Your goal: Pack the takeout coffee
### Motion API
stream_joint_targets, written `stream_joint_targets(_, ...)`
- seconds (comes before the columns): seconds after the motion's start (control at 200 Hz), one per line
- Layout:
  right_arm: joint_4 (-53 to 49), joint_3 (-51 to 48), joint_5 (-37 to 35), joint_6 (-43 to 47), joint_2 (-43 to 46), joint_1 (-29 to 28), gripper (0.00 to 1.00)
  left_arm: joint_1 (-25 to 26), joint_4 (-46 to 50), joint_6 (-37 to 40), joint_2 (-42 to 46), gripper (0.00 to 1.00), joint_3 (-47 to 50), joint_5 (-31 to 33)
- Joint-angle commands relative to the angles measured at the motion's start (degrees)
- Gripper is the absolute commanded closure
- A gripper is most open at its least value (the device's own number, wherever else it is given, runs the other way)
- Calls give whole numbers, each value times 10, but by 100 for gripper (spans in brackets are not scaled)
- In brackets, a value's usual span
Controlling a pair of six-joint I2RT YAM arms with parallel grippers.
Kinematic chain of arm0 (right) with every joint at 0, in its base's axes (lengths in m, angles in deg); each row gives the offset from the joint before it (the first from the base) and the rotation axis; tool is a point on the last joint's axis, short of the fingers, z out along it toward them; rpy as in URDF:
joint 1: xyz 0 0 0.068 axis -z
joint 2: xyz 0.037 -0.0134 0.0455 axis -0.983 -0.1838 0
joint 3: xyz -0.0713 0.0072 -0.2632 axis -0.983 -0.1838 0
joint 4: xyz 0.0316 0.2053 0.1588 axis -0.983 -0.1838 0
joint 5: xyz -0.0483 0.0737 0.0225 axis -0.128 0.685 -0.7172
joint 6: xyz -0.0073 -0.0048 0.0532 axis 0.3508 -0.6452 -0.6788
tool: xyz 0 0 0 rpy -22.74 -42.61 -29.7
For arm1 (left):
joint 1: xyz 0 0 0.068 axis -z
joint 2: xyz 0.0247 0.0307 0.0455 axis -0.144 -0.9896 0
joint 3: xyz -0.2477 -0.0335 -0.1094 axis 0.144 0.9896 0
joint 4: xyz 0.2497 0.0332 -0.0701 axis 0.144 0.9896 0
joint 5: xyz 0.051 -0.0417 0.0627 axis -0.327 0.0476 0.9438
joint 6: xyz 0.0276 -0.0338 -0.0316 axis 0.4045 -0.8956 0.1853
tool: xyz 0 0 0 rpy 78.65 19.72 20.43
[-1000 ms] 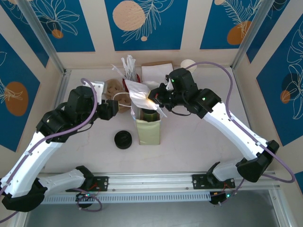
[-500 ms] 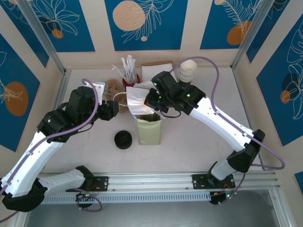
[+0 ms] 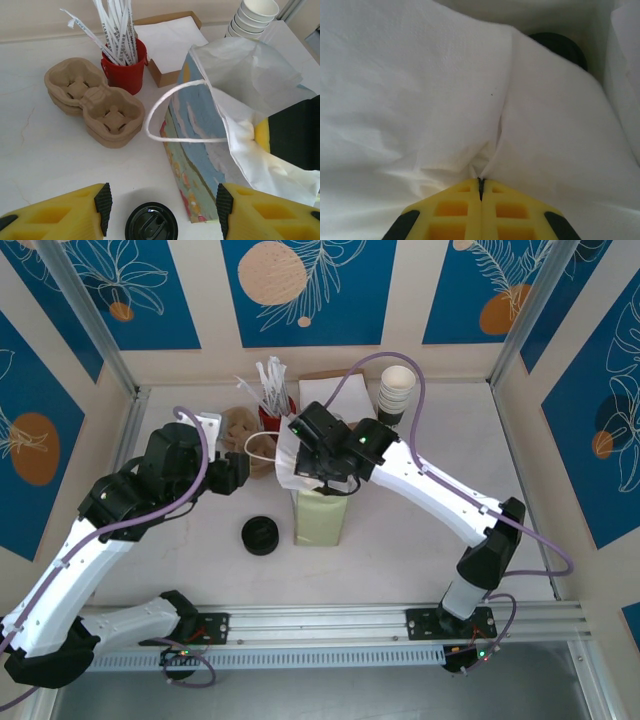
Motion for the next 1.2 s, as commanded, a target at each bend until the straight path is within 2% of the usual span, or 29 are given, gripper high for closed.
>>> stream_joint_targets(0.0,-40,28,-41,13,-17,-6,100,-5,0,17,11,41,1,12)
stream_joint_targets(0.545,-121,121,-83,68,-90,-29,100,-5,0,22,20,40,10,20)
stream_joint_targets(0.66,-127,155,-74,84,-97,-33,80,-5,3,26,20,40,7,23)
stream_joint_targets(0.8,-140,198,-81,98,-99,-36,64,-6,3,28,24,40,6,27)
stream_joint_targets(1.045,-157,266,-93,126,-98,-37,61,-5,3,27,30,40,9,31)
stream_joint_targets(1.195,-124,256,-66,136,-82,-46,62,-5,4,28,30,40,7,31)
